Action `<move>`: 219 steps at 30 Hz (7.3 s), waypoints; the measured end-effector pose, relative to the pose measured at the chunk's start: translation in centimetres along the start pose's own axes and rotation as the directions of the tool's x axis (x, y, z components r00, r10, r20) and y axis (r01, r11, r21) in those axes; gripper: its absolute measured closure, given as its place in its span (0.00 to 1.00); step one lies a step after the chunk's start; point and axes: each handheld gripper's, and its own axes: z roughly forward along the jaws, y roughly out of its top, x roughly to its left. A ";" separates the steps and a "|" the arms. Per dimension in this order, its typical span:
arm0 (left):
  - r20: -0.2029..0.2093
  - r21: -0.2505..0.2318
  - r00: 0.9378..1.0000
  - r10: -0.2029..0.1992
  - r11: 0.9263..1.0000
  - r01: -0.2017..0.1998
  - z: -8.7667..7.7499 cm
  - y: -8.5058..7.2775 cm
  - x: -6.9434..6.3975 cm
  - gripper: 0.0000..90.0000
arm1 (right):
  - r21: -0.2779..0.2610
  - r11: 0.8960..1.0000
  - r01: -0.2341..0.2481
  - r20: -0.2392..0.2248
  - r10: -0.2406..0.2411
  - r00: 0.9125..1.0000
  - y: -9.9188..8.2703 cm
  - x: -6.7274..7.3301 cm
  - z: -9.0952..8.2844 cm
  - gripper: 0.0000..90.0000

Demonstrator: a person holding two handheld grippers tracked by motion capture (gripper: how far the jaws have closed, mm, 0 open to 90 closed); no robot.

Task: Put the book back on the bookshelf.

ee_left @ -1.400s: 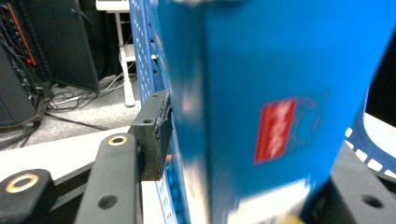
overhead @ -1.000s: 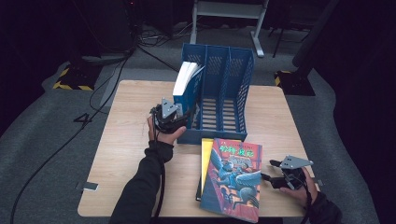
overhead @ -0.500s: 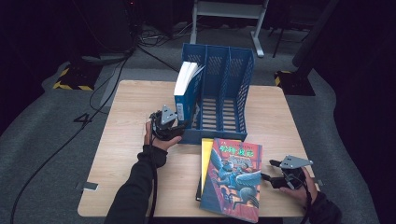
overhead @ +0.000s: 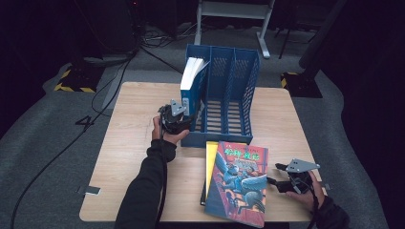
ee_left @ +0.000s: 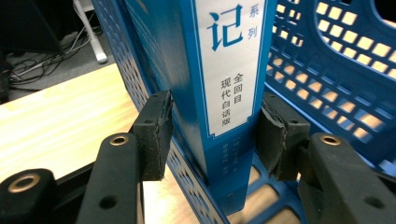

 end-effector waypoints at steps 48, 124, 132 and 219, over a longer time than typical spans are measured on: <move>0.094 0.000 0.976 0.198 0.980 -0.199 -9.4 -5.2 -3.3 0.46 | 0.008 1.000 -0.017 0.034 0.017 0.999 0.5 0.9 -1.7 0.34; 0.469 0.200 0.861 0.197 0.926 -0.321 -7.9 -13.1 -8.6 0.20 | 0.085 0.992 -0.096 -0.281 0.116 0.953 5.1 6.0 -2.8 0.07; 0.474 0.200 0.858 0.200 0.924 -0.325 -7.7 -12.9 -8.7 0.20 | 0.044 0.995 -0.092 -0.257 0.100 0.961 5.6 5.8 -3.1 0.16; 0.518 -0.110 0.846 0.125 0.991 -0.079 -5.4 -2.4 -5.4 0.99 | -0.332 0.933 0.137 -0.335 -0.252 0.908 11.0 7.7 -2.0 0.79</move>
